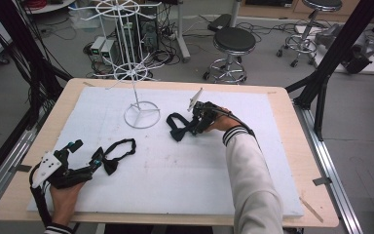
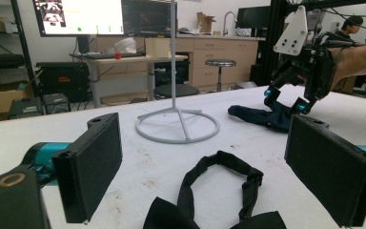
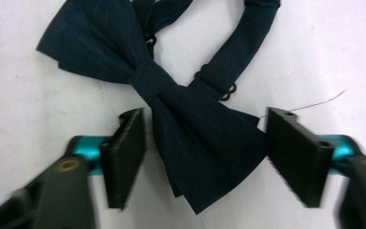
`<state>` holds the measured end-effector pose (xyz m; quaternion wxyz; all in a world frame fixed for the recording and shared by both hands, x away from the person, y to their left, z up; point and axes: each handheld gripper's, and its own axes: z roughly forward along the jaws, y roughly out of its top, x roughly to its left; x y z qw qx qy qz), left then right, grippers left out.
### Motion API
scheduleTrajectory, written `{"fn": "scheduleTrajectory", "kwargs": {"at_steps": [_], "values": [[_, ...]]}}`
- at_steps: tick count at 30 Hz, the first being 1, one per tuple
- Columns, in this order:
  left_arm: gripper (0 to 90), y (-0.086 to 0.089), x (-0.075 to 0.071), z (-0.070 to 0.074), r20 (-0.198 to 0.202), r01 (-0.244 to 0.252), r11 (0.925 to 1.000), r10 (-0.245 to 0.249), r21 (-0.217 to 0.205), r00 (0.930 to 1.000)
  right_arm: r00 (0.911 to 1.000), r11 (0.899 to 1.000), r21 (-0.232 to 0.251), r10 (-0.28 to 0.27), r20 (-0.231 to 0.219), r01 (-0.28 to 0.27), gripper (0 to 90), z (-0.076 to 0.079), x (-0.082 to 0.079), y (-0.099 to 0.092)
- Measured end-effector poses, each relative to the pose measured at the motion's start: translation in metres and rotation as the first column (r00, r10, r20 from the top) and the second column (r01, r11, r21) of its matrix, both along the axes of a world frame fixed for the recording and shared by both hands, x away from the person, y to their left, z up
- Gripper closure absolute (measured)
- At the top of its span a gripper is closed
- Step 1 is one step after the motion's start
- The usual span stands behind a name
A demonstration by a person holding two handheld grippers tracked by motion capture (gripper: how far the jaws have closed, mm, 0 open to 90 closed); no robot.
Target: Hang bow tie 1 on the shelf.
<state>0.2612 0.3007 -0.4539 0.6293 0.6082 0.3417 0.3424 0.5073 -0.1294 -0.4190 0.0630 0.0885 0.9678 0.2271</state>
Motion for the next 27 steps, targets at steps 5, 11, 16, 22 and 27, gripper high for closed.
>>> {"fn": "scheduleTrajectory", "kwargs": {"at_steps": [5,11,16,22,27], "values": [[12.8,-0.0001,0.0000,-0.0001,0.001,-0.001,1.0000,0.001,0.000,1.0000,0.9988,1.000,0.005,0.020,-0.045,-0.019,57.6,0.0022,-0.0024,-0.0001],[12.8,-0.0003,0.0001,-0.0001,0.001,-0.002,1.0000,0.002,-0.003,1.0000,0.9957,0.999,-0.012,0.041,-0.083,-0.042,77.9,0.0043,-0.0056,0.0026],[12.8,-0.0001,0.0001,-0.0001,0.001,-0.001,1.0000,0.001,-0.003,1.0000,0.9959,0.999,-0.014,0.041,-0.081,-0.042,78.1,0.0044,-0.0065,0.0030],[12.8,0.0000,0.0001,-0.0001,0.001,-0.001,1.0000,0.001,-0.003,1.0000,0.9960,0.999,-0.002,0.038,-0.080,-0.038,78.1,0.0046,-0.0066,0.0008],[12.7,0.0000,0.0001,0.0000,-0.001,-0.002,1.0000,0.002,-0.007,1.0000,0.9966,0.999,0.017,0.036,-0.073,-0.035,78.1,0.0065,-0.0080,-0.0021]]}}
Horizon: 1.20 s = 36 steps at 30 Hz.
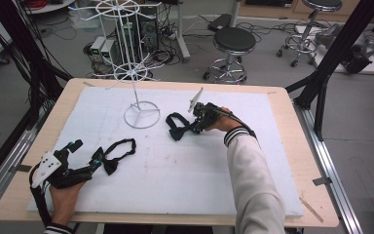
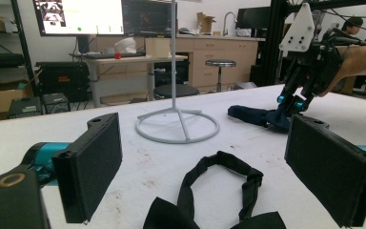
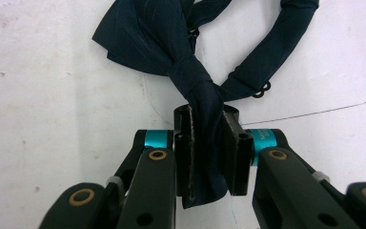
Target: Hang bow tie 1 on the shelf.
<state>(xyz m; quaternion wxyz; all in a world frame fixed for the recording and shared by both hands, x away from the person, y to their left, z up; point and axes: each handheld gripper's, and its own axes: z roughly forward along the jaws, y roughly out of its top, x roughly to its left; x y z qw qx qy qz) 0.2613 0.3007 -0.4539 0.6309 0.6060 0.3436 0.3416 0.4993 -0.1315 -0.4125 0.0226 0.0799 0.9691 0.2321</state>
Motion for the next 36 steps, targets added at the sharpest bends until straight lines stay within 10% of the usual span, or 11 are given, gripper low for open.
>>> {"fn": "scheduleTrajectory", "kwargs": {"at_steps": [23,36], "values": [[12.7,0.003,0.004,0.003,-0.025,0.011,0.9998,-0.012,-0.017,0.9996,0.9985,0.985,0.170,-0.001,0.055,-0.009,78.0,0.047,-0.020,-0.009],[12.7,0.001,0.017,0.036,-0.088,0.152,0.9882,-0.151,0.015,0.9847,0.9960,0.965,0.260,0.020,0.087,-0.042,77.6,0.085,-0.049,-0.012]]}}
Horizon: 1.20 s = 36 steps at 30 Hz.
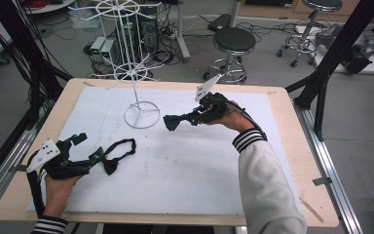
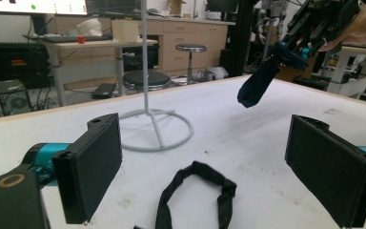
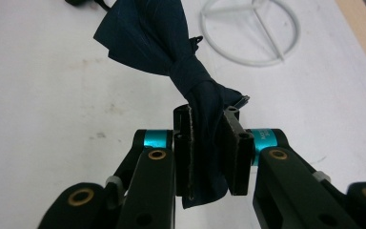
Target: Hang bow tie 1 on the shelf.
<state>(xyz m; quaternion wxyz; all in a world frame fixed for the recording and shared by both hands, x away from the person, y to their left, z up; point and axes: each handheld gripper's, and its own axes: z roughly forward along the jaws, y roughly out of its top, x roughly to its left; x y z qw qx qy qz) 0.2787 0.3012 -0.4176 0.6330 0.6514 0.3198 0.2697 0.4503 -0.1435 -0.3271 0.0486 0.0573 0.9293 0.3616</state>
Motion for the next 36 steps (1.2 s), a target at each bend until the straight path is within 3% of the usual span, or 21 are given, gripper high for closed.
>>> {"fn": "scheduleTrajectory", "kwargs": {"at_steps": [5,11,14,17,19,20,23,29,32,36], "values": [[12.7,-0.004,0.003,0.014,-0.004,0.038,0.9990,-0.038,0.025,0.9993,0.9999,1.000,0.028,0.013,0.008,-0.013,77.6,0.011,-0.011,0.002],[12.7,-0.016,0.011,0.036,-0.003,0.115,0.9907,-0.115,0.073,0.9934,0.9999,0.997,0.073,0.007,-0.014,-0.006,77.6,0.024,-0.023,0.001],[12.7,-0.024,0.014,0.046,-0.002,0.156,0.9836,-0.156,0.091,0.9878,0.9998,0.997,0.082,-0.002,-0.021,0.004,77.5,0.030,-0.029,0.001],[12.6,-0.032,0.016,0.054,-0.004,0.198,0.9770,-0.199,0.079,0.9801,0.9998,0.996,0.090,-0.007,-0.016,0.008,77.5,0.033,-0.033,0.000],[12.6,-0.037,0.018,0.059,-0.004,0.213,0.9738,-0.213,0.081,0.9771,0.9998,0.990,0.137,-0.017,-0.008,0.018,77.5,0.035,-0.039,-0.003],[12.6,-0.040,0.019,0.062,-0.005,0.223,0.9712,-0.224,0.082,0.9746,0.9998,0.990,0.137,-0.017,-0.008,0.018,77.5,0.035,-0.039,-0.003],[12.7,-0.047,0.021,0.069,-0.010,0.251,0.9639,-0.251,0.089,0.9679,0.9996,0.982,0.187,-0.030,0.001,0.029,77.5,0.032,-0.047,-0.009],[12.6,-0.062,0.024,0.082,-0.016,0.297,0.9496,-0.297,0.100,0.9548,0.9988,0.977,0.208,-0.049,-0.002,0.049,77.1,0.027,-0.054,-0.011],[12.6,-0.071,0.026,0.087,-0.021,0.308,0.9441,-0.308,0.117,0.9512,0.9983,0.970,0.237,-0.059,0.000,0.057,76.9,0.026,-0.058,-0.010],[12.6,-0.081,0.029,0.094,-0.036,0.341,0.9317,-0.339,0.126,0.9402,0.9976,0.965,0.253,-0.070,0.005,0.066,76.9,0.023,-0.066,-0.005]]}}
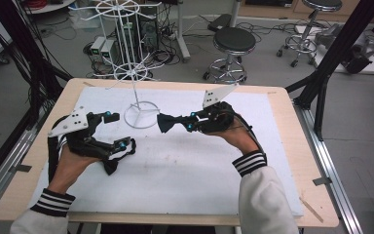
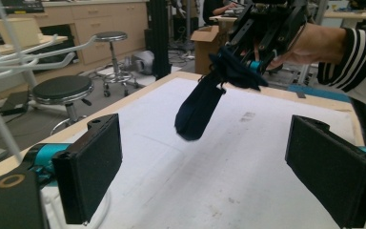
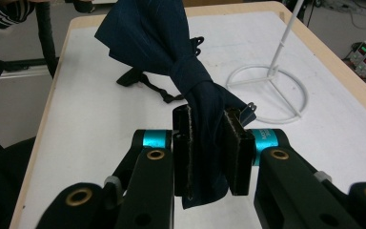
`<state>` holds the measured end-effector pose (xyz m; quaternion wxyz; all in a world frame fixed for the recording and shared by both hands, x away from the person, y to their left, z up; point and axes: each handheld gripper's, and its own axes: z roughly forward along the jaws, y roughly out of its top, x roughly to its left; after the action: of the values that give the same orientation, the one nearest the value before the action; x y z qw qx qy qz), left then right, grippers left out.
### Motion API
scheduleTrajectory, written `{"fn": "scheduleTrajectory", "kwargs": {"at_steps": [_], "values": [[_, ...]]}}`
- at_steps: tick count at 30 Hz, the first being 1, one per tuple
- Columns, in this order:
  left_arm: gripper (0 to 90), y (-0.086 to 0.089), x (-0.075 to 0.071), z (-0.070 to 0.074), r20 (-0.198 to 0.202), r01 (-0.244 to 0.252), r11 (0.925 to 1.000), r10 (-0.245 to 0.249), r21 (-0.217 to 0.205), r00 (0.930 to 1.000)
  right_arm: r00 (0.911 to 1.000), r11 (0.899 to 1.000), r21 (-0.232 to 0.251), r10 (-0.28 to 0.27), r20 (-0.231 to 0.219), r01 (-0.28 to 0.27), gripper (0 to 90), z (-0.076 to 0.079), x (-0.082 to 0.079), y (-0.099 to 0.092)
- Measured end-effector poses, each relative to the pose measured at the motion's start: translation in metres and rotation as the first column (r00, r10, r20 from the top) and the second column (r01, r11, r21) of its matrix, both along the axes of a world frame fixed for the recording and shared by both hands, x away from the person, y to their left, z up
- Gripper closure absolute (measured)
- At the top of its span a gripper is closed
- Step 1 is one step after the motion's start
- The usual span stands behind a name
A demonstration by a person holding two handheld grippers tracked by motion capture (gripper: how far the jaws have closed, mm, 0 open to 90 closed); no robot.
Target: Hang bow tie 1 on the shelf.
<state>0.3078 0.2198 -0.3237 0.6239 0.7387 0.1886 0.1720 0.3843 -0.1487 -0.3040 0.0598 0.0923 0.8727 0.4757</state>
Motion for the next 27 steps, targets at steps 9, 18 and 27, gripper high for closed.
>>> {"fn": "scheduleTrajectory", "kwargs": {"at_steps": [9,18,27], "values": [[12.6,-0.027,0.009,0.011,-0.052,0.081,0.9966,-0.080,0.019,0.9955,0.9994,0.999,0.036,-0.026,0.023,0.025,76.9,-0.003,-0.013,0.012],[15.7,-0.044,0.015,0.013,-0.093,0.128,0.9917,-0.125,0.017,0.9877,0.9968,0.998,0.058,-0.026,0.076,0.021,76.7,-0.007,-0.020,0.026],[36.4,-0.048,0.018,0.012,-0.116,0.138,0.9901,-0.134,0.028,0.9842,0.9957,0.998,0.054,-0.018,0.091,0.013,76.4,-0.006,-0.022,0.030]]}}
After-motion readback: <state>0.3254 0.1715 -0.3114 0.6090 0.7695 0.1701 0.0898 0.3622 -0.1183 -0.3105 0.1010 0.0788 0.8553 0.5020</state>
